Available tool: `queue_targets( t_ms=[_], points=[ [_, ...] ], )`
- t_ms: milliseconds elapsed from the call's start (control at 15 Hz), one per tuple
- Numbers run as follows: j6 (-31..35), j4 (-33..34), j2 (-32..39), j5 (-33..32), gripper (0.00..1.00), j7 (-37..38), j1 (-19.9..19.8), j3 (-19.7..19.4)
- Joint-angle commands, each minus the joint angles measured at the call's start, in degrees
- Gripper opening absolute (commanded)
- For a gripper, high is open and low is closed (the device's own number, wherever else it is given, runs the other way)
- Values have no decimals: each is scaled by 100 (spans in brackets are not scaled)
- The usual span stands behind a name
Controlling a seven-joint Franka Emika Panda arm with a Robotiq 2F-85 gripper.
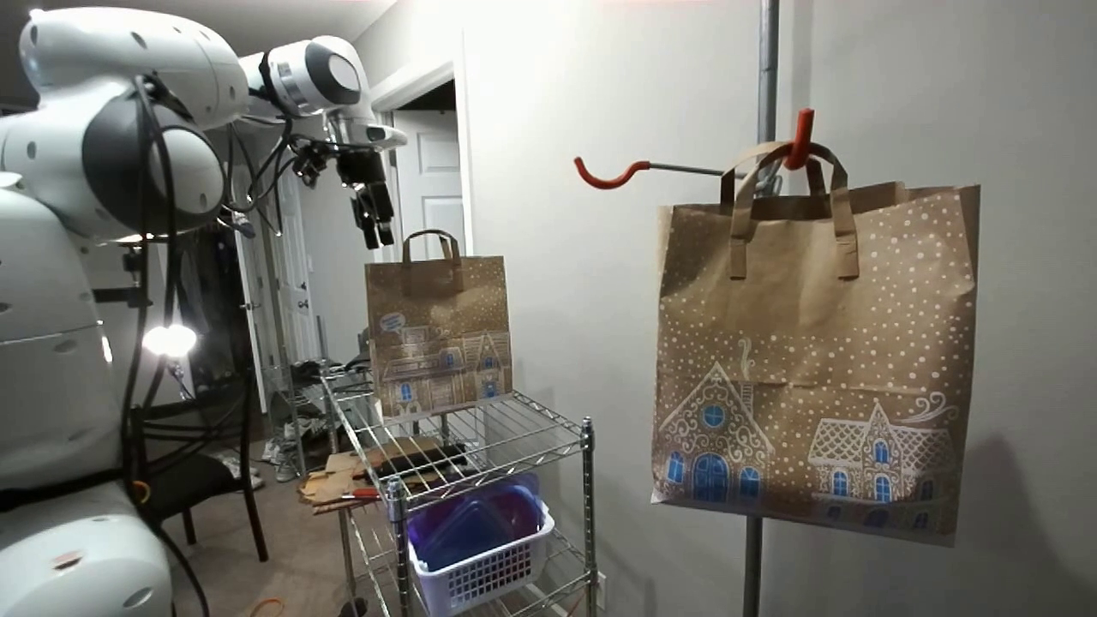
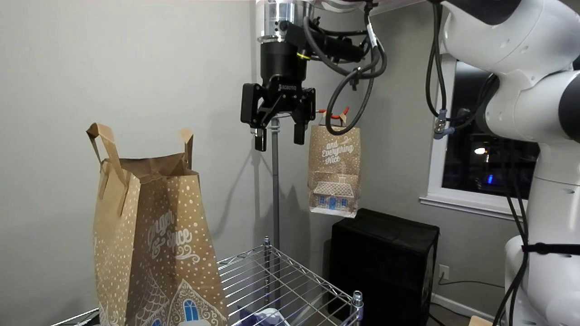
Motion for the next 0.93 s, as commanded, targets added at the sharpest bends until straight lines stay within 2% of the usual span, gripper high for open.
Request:
queue_targets(
  t_ms=[0, 400, 867],
  points=[
    [-32, 53, 35, -23, 100, 11, 218, -197],
    [97, 189, 247, -162, 100, -91, 298, -229],
    [866, 1282, 1356, -525, 100, -206, 904, -453]
  ],
)
